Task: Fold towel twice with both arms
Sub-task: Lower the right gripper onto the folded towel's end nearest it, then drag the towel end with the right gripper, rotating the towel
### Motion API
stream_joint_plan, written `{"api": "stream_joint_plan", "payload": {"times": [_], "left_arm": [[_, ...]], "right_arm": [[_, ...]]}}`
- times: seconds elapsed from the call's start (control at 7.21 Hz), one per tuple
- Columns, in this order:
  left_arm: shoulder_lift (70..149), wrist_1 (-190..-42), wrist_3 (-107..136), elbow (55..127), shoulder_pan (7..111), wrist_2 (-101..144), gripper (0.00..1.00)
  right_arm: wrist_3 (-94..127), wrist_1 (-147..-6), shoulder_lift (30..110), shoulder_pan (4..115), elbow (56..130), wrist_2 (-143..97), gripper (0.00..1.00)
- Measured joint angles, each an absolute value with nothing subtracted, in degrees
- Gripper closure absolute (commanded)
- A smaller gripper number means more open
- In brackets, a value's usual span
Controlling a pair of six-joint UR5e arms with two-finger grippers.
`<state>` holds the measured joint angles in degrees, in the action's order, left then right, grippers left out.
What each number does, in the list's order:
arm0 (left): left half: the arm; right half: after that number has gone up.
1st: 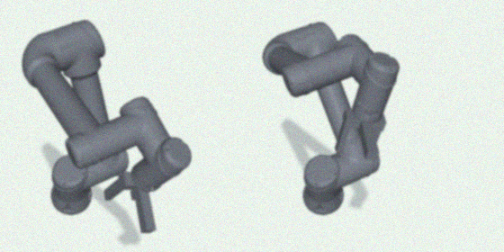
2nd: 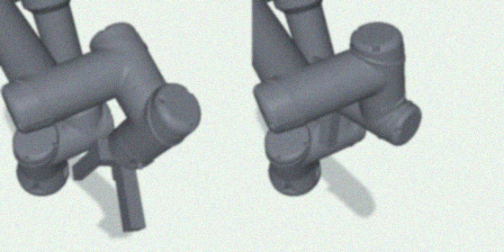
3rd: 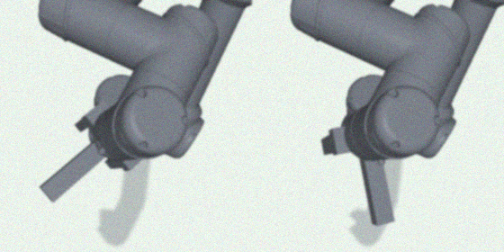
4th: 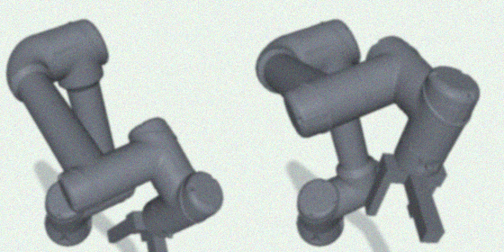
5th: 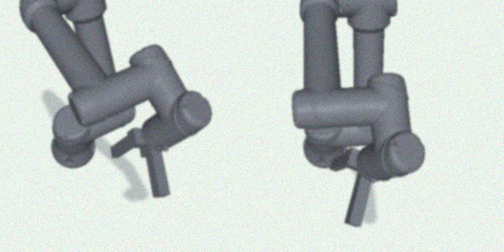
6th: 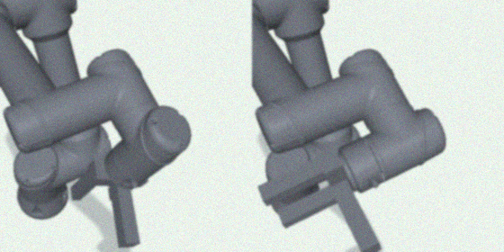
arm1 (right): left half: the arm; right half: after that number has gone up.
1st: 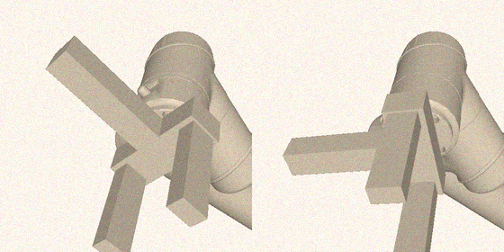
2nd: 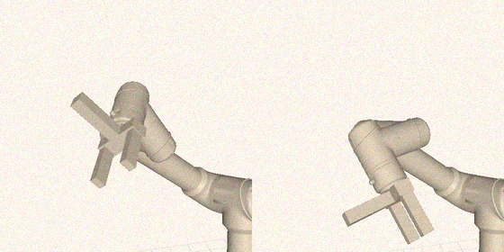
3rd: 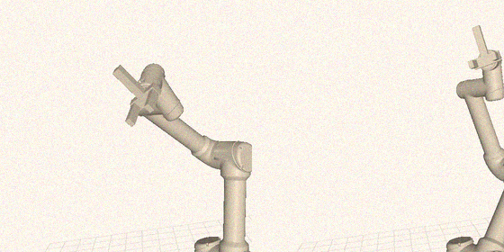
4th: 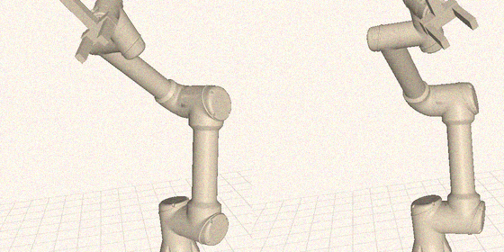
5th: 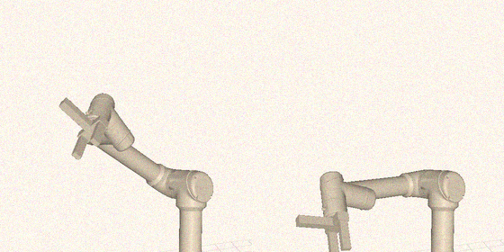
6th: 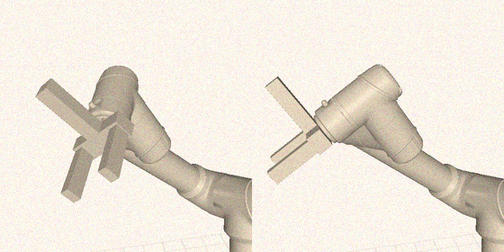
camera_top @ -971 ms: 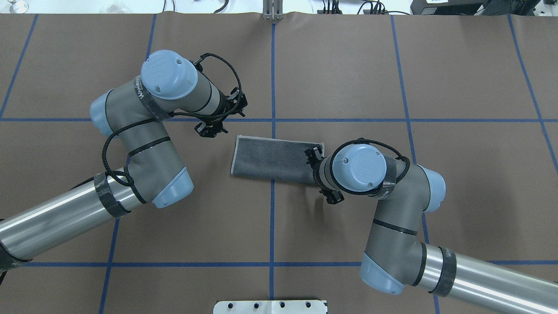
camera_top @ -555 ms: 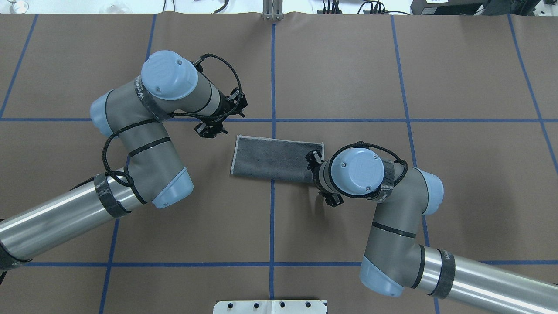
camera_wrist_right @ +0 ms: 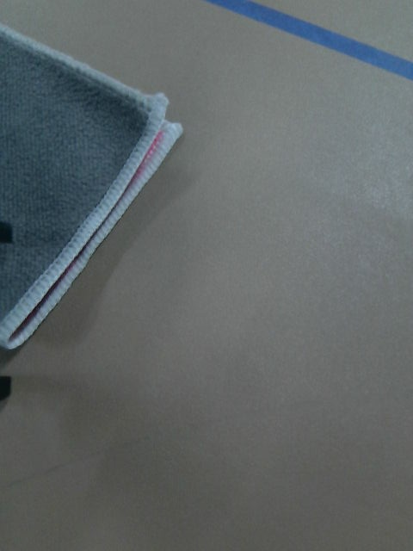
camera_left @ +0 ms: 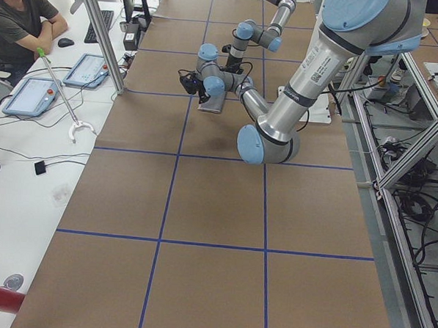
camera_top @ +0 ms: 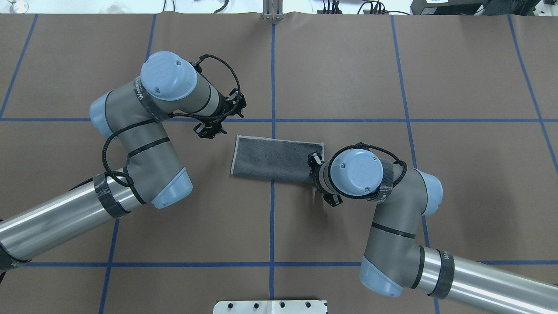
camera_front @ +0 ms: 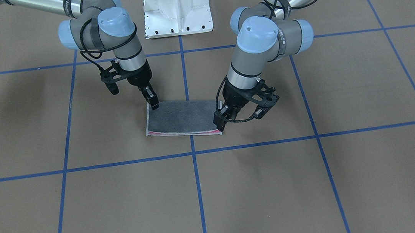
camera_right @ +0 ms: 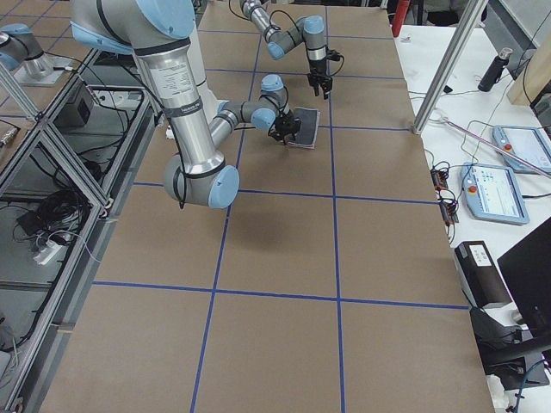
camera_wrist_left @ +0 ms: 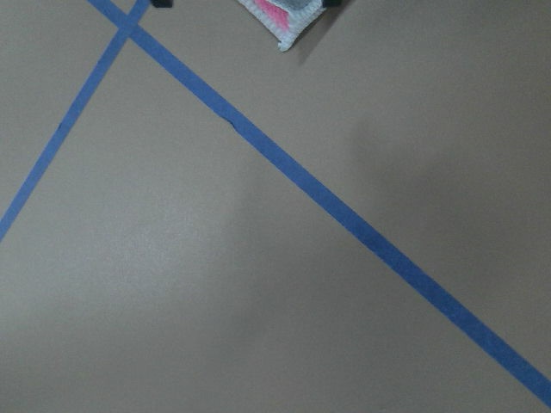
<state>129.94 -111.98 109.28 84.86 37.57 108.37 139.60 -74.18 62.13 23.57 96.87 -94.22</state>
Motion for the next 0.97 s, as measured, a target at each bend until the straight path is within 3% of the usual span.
{"api": "stream_joint_plan", "payload": {"times": [0.97], "left_arm": [[130.1,-112.0,109.3,85.2,37.6,108.4,0.34]], "right_arm": [[139.5,-74.3,62.2,24.1,98.1,-94.5,1.0]]}}
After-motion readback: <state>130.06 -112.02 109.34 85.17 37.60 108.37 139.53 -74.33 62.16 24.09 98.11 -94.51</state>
